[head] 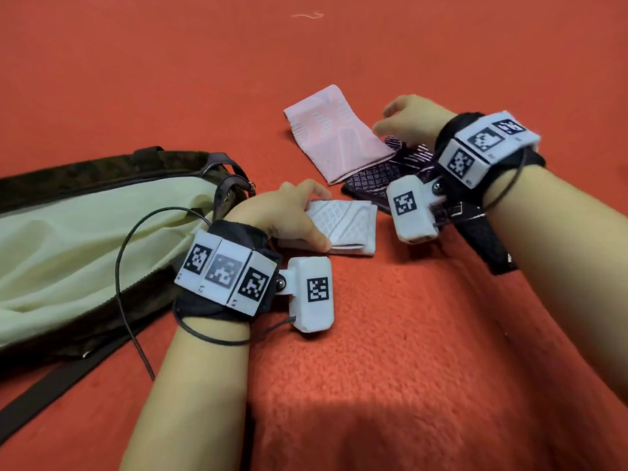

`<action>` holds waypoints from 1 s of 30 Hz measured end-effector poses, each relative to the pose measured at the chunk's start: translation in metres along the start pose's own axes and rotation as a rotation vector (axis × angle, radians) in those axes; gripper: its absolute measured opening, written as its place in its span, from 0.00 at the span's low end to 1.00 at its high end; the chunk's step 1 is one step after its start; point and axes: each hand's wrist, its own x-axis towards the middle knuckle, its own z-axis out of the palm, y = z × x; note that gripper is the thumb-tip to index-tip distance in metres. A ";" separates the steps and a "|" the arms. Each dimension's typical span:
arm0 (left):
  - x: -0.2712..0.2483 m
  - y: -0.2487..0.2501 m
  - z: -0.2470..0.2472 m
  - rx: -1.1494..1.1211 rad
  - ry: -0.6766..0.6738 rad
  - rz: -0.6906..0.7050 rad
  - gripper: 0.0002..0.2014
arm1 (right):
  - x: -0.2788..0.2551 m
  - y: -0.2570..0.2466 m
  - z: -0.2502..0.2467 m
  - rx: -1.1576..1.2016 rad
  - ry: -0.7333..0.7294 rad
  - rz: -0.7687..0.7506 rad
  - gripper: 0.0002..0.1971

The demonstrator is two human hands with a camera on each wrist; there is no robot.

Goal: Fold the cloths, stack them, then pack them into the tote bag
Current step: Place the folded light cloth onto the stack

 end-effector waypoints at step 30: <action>-0.027 0.044 -0.016 -1.492 0.067 0.261 0.16 | -0.094 -0.036 -0.076 0.976 -0.205 -0.215 0.05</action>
